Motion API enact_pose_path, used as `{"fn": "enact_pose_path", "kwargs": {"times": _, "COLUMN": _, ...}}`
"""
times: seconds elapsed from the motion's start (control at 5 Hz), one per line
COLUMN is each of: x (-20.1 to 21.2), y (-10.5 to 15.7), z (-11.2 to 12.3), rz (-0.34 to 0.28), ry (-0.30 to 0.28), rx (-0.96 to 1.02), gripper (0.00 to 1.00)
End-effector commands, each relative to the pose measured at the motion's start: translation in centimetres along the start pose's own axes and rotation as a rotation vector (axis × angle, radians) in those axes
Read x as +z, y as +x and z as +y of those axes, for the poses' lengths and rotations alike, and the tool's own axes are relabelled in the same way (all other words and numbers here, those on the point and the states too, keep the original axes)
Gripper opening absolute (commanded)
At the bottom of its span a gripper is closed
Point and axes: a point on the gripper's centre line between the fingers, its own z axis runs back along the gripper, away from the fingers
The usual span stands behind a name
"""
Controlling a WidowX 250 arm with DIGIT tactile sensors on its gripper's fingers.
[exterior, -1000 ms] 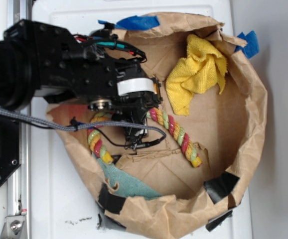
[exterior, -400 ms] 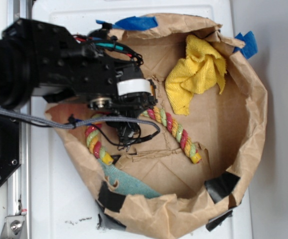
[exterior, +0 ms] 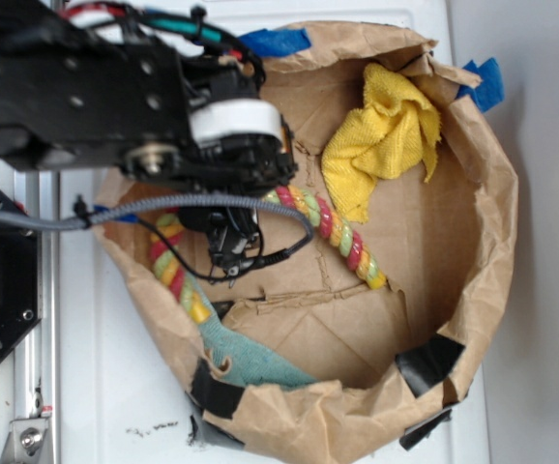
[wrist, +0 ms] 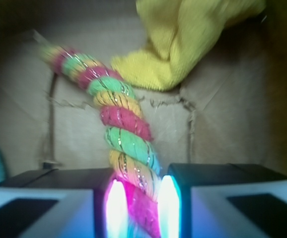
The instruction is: Grab the multicolored rope.
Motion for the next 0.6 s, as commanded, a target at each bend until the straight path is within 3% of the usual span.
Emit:
{"fn": "enact_pose_path", "kwargs": {"times": 0.0, "x": 6.12, "y": 2.63, "z": 1.06, "rz": -0.023, "ry": -0.022, "rx": 0.056, "gripper": 0.00}}
{"fn": "enact_pose_path", "kwargs": {"times": 0.2, "x": 6.40, "y": 2.83, "z": 1.20, "rz": -0.019, "ry": -0.030, "rx": 0.067, "gripper": 0.00}}
{"fn": "enact_pose_path", "kwargs": {"times": 0.4, "x": 6.18, "y": 2.71, "z": 1.24, "rz": -0.019, "ry": 0.004, "rx": 0.066, "gripper": 0.00}}
